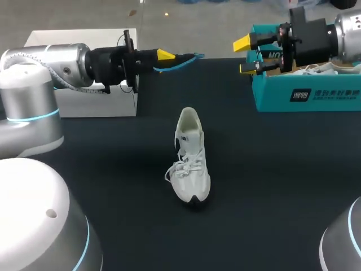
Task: Take the shoe out of the shoebox, open the shoe tongue, remove and reinsert the insole, then place the shoe into the shoebox
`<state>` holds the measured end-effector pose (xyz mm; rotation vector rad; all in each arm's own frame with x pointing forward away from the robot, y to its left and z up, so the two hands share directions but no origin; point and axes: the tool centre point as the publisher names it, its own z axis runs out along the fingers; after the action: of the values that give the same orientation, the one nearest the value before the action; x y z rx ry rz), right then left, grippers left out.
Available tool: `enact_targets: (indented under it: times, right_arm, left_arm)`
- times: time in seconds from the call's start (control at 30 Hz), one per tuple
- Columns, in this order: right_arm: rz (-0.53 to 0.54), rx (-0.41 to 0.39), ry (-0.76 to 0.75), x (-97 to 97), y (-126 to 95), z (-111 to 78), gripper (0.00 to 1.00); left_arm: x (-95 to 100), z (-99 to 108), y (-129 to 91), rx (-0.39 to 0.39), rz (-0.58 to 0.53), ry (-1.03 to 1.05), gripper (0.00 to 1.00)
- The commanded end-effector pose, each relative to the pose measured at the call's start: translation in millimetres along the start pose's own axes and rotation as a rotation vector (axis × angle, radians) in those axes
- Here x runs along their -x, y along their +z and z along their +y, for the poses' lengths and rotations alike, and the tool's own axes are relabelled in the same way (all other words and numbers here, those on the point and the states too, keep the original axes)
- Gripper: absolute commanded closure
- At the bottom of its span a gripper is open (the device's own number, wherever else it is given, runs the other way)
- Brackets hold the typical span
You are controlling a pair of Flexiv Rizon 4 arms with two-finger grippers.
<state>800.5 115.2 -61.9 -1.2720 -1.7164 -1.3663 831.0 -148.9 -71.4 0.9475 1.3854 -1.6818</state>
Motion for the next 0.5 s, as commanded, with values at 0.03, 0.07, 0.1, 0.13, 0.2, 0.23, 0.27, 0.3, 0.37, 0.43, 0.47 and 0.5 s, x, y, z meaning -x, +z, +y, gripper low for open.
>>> enact_targets:
  times: [0.03,0.07,0.1,0.13,0.2,0.23,0.27,0.3,0.37,0.43,0.47,0.5]
  right_arm:
    - [0.0,0.001,0.001,0.4,2.1,0.6,0.0]
    - [0.0,0.001,0.001,0.4,2.1,0.6,0.0]
    - [0.0,0.001,0.001,0.4,2.1,0.6,0.0]
    - [0.0,0.001,0.001,0.4,2.1,0.6,0.0]
    - [0.0,0.001,0.001,0.4,2.1,0.6,0.0]
    - [0.0,0.001,0.001,0.4,2.1,0.6,0.0]
    - [0.0,0.001,0.001,0.4,2.1,0.6,0.0]
    - [0.0,0.001,0.001,0.4,2.1,0.6,0.0]
    - [0.0,0.001,0.001,0.4,2.1,0.6,0.0]
    - [0.0,0.001,0.001,0.4,2.1,0.6,0.0]
    - [0.0,0.001,0.001,0.4,2.1,0.6,0.0]
    - [0.0,0.001,0.001,0.4,2.1,0.6,0.0]
  left_arm:
    - [7.9,8.5,0.9,-0.042,-0.119,-0.406,1.0]
    - [8.5,6.3,1.6,-0.024,-0.138,-0.478,1.0]
    - [8.5,5.3,1.8,-0.048,-0.141,-0.597,1.0]
    - [8.8,1.9,2.6,-0.092,-0.135,-0.681,1.0]
    - [6.8,-5.6,3.9,-0.103,-0.054,-0.777,1.0]
    - [6.8,-5.6,3.9,-0.103,-0.054,-0.777,1.0]
    - [6.8,-5.6,3.9,-0.103,-0.054,-0.777,1.0]
    - [6.8,-5.6,3.9,-0.103,-0.054,-0.777,1.0]
    - [6.8,-5.6,3.9,-0.103,-0.054,-0.777,1.0]
    - [6.8,-5.6,3.9,-0.103,-0.054,-0.777,1.0]
    - [6.8,-5.6,3.9,-0.103,-0.054,-0.777,1.0]
    - [6.8,-5.6,3.9,-0.103,-0.054,-0.777,1.0]
